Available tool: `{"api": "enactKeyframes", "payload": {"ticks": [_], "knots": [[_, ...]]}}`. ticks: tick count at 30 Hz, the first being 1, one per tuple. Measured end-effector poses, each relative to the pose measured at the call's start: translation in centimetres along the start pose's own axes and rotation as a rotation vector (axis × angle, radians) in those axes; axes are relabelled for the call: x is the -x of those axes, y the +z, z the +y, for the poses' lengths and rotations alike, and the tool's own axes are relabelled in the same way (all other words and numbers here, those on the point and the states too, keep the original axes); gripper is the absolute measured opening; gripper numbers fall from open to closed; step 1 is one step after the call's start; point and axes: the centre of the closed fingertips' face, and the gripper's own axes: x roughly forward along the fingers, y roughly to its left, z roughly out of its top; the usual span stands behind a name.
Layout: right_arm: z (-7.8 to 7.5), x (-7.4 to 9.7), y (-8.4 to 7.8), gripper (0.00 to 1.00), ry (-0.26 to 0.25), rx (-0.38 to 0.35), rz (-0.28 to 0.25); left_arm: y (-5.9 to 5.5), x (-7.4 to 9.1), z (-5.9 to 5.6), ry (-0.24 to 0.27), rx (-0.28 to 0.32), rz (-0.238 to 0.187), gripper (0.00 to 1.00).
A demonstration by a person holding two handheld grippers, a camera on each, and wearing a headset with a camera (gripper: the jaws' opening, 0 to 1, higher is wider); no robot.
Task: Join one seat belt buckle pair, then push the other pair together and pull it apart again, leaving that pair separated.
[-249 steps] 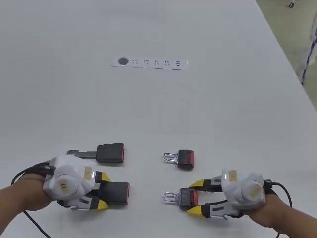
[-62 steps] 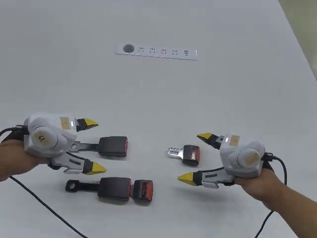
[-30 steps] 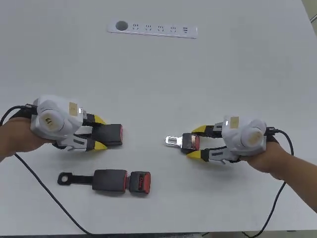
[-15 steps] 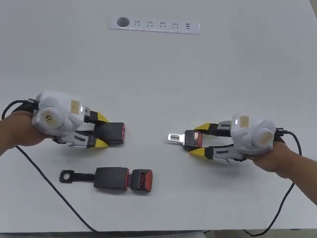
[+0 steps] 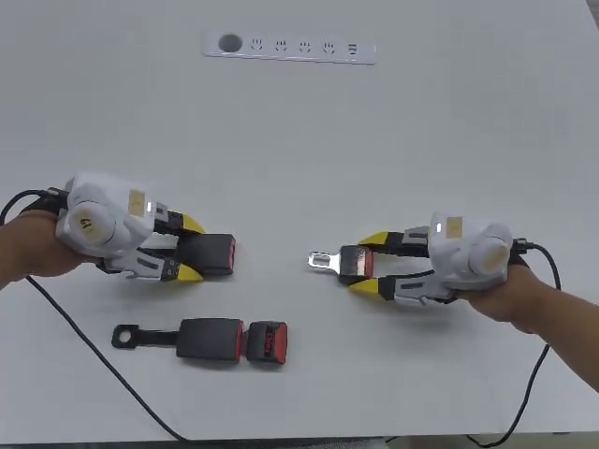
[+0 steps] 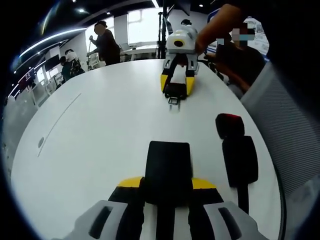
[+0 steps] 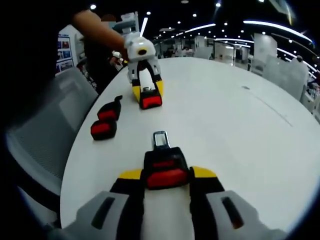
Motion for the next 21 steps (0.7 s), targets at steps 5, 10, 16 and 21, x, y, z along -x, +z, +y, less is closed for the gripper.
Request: {"api": "enactKeyframes", "payload": {"ticks": [5,10,16,21], "knots": [[0.5,-1.0,0.9,0.35,0.014,0.008,-0.011,0.0,-0.3,0.1,0.0,0.003,0.004,0.35],[0.8,-1.9,1.4,0.35,0.015,0.007,-0.023,-0.1,-0.4,0.1,0.0,0.002,0.007,0.35],[1.1,-3.0,2.4,0.35,0.028,0.005,-0.041,-0.1,-0.5,0.1,0.001,0.004,0.012,0.35],[1.3,-4.0,3.2,0.35,0.033,0.004,-0.052,-0.1,-0.6,0.1,0.001,0.004,0.013,0.35]]}}
